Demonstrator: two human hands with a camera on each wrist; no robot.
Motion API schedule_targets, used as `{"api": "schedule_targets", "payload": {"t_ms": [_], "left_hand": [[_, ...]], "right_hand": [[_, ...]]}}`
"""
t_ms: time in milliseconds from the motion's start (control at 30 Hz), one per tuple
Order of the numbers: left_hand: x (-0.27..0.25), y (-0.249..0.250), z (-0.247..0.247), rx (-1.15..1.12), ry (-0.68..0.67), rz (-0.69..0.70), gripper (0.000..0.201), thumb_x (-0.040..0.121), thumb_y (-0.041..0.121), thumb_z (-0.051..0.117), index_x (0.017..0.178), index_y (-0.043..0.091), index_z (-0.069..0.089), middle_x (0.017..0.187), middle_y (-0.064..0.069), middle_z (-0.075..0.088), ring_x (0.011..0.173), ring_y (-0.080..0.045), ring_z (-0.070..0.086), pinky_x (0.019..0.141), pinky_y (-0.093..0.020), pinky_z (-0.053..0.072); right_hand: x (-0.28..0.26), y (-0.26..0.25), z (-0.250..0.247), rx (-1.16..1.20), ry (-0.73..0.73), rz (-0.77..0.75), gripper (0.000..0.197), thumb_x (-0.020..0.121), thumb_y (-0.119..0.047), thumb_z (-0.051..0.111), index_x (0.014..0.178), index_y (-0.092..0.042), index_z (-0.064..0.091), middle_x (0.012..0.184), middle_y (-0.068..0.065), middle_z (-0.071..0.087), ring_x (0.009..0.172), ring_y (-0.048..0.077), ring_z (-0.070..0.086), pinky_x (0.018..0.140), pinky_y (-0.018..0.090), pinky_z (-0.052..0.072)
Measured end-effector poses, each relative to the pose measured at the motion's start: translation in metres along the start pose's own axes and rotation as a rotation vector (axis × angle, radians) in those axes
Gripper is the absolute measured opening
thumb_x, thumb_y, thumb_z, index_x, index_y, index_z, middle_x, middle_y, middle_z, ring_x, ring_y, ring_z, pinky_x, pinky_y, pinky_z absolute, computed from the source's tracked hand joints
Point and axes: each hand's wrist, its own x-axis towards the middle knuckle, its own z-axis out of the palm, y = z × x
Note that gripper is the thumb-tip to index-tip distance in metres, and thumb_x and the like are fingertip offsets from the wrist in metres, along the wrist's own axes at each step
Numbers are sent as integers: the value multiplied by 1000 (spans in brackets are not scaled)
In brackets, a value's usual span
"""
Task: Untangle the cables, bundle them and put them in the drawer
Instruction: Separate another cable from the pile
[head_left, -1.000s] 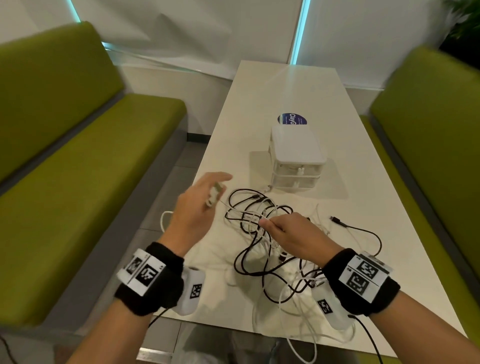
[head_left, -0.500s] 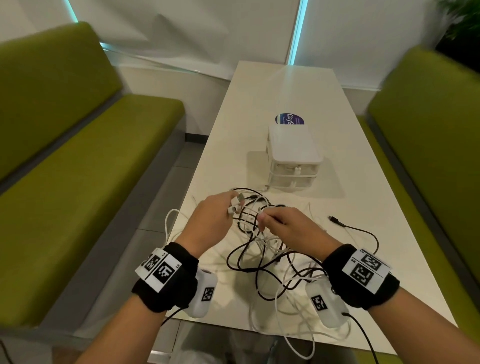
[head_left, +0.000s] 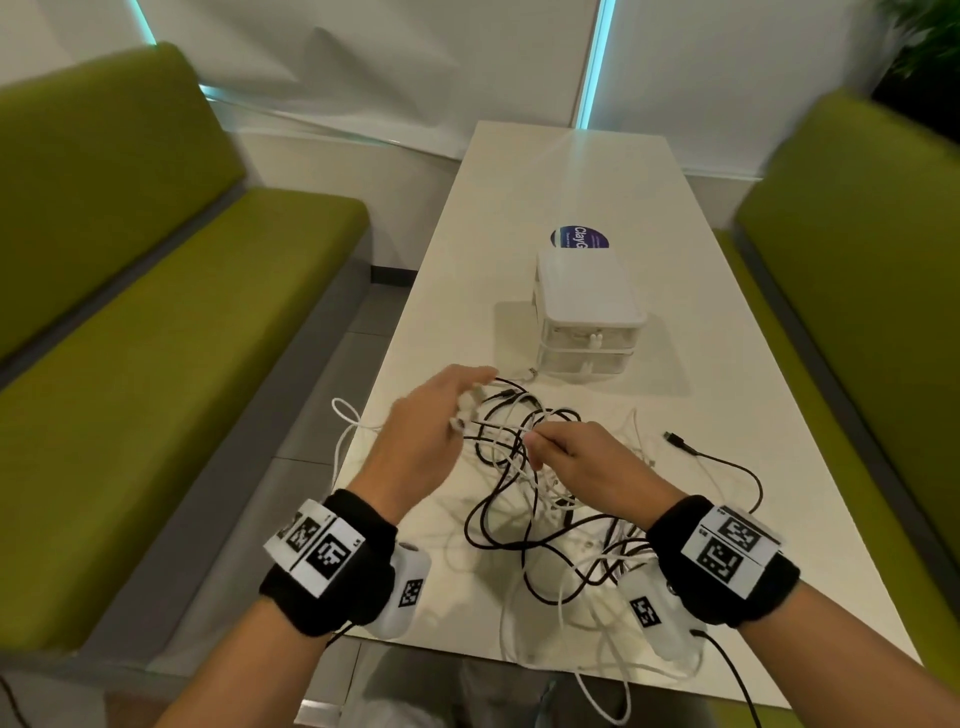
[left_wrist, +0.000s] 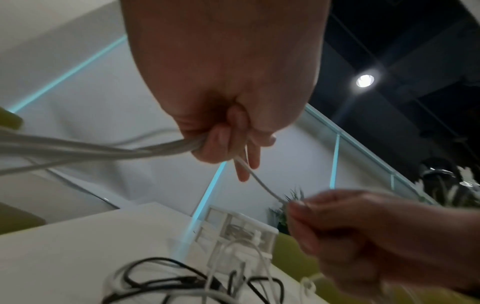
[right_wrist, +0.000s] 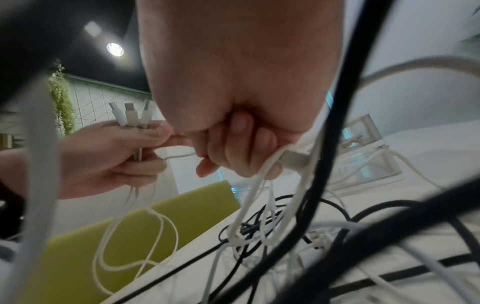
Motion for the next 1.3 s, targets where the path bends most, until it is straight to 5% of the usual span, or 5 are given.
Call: {"api": "schedule_targets", "payload": {"t_ms": [200, 433, 600, 900, 1300], "left_hand": [[-3, 18, 20, 169, -268, -67, 29, 90, 5, 47, 107, 25, 60, 90, -1, 68, 92, -27, 62, 77, -39, 48], [9, 6, -1, -33, -11, -173, 23, 99, 12, 45, 85, 25, 58, 68, 12, 55, 53, -3, 45, 49, -17, 29], [10, -11, -11, -74, -17, -236, 31, 99, 13, 44, 77, 30, 58, 58, 9, 47, 52, -12, 38, 51, -29, 29], [4, -57, -43, -6, 124, -435, 30, 99, 15, 37, 106, 30, 63, 81, 0, 63, 63, -20, 52, 59, -33, 40], [5, -124, -80, 188, 142, -665, 50, 89, -6, 33, 109, 18, 72, 116, -16, 67, 96, -34, 62, 83, -42, 52]], "right_hand": [[3, -6, -3, 19, 24, -44, 38, 103, -34, 44, 71, -22, 59, 64, -4, 56, 54, 2, 45, 54, 17, 34], [2, 1, -4, 60, 46, -22, 41, 103, -40, 39, 69, -23, 54, 66, 8, 51, 53, 4, 42, 57, 22, 33], [-4, 0, -2, 47, 50, -18, 40, 104, -40, 37, 71, -20, 49, 61, -5, 46, 53, 3, 41, 56, 20, 31], [3, -2, 6, -53, 12, -10, 24, 100, -45, 45, 106, -26, 59, 55, -8, 46, 51, 7, 42, 54, 23, 32], [40, -23, 29, -138, -52, -33, 11, 98, -36, 52, 94, -31, 62, 57, -7, 49, 54, 7, 47, 53, 20, 31]]}}
